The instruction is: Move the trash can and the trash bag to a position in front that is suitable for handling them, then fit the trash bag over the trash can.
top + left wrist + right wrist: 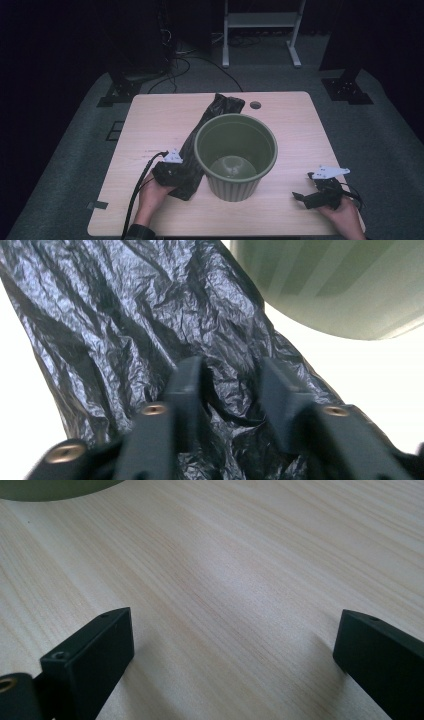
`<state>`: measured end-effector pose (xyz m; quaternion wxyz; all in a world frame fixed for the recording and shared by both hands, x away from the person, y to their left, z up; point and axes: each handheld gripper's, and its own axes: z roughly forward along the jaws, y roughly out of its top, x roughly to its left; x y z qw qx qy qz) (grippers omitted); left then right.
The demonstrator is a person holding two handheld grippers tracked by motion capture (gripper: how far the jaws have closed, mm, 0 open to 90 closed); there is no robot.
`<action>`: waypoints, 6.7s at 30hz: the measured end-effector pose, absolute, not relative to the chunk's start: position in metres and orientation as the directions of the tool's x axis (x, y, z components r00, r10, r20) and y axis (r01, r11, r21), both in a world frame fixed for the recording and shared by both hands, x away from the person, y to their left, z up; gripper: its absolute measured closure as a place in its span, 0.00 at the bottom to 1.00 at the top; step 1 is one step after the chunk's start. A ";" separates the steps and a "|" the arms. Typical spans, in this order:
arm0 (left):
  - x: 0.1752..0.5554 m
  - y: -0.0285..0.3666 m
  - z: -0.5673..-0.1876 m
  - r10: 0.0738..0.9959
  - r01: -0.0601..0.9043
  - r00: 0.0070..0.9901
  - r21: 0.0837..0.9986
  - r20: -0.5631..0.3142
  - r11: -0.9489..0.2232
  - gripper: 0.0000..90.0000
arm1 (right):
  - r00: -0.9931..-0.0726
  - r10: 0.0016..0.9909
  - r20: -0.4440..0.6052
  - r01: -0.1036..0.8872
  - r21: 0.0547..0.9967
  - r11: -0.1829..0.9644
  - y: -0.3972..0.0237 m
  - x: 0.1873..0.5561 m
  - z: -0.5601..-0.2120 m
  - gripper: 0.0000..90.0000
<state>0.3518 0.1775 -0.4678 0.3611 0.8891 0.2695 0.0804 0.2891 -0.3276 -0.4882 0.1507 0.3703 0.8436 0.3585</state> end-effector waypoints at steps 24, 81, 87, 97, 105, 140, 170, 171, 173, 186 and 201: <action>0.292 0.249 -0.468 0.529 0.451 0.842 0.676 -0.105 -0.583 0.99 | -0.677 0.736 0.012 0.519 0.716 0.467 -0.328 0.289 -0.488 0.02; 0.370 0.169 -0.472 0.654 0.452 0.756 0.711 0.015 -0.539 0.62 | -0.676 0.736 0.011 0.519 0.717 0.466 -0.328 0.290 -0.488 0.02; 0.362 0.177 -0.470 0.604 0.426 0.797 0.703 0.008 -0.570 0.93 | -0.676 0.737 0.010 0.519 0.717 0.466 -0.328 0.290 -0.488 0.02; 0.337 0.201 -0.470 0.577 0.427 0.816 0.704 -0.029 -0.568 0.99 | -0.675 0.737 0.011 0.519 0.717 0.465 -0.328 0.290 -0.488 0.02; 0.316 0.218 -0.461 0.559 0.408 0.828 0.731 -0.044 -0.547 0.99 | -0.675 0.738 0.011 0.520 0.717 0.465 -0.328 0.290 -0.488 0.02; 0.269 0.211 -0.377 0.298 0.144 0.955 0.883 -0.005 -0.446 0.99 | -0.664 0.748 0.009 0.526 0.716 0.458 -0.328 0.291 -0.488 0.02; 0.287 0.176 -0.296 0.128 -0.060 0.986 0.941 0.108 -0.334 0.99 | -0.661 0.750 0.010 0.528 0.716 0.456 -0.328 0.291 -0.488 0.02; 0.289 0.175 -0.295 0.126 -0.061 0.986 0.943 0.108 -0.328 0.99 | -0.661 0.750 0.010 0.528 0.716 0.456 -0.328 0.291 -0.488 0.02; 0.292 0.172 -0.291 0.118 -0.064 0.987 0.947 0.106 -0.316 0.99 | -0.661 0.750 0.010 0.528 0.716 0.456 -0.328 0.291 -0.488 0.02; 0.322 0.137 -0.263 0.048 -0.089 0.993 0.963 0.104 -0.255 0.99 | -0.661 0.750 0.010 0.528 0.716 0.456 -0.328 0.291 -0.488 0.02; 0.361 0.089 -0.241 -0.037 -0.077 0.997 0.979 0.071 -0.190 0.99 | -0.661 0.750 0.010 0.528 0.716 0.456 -0.328 0.291 -0.488 0.02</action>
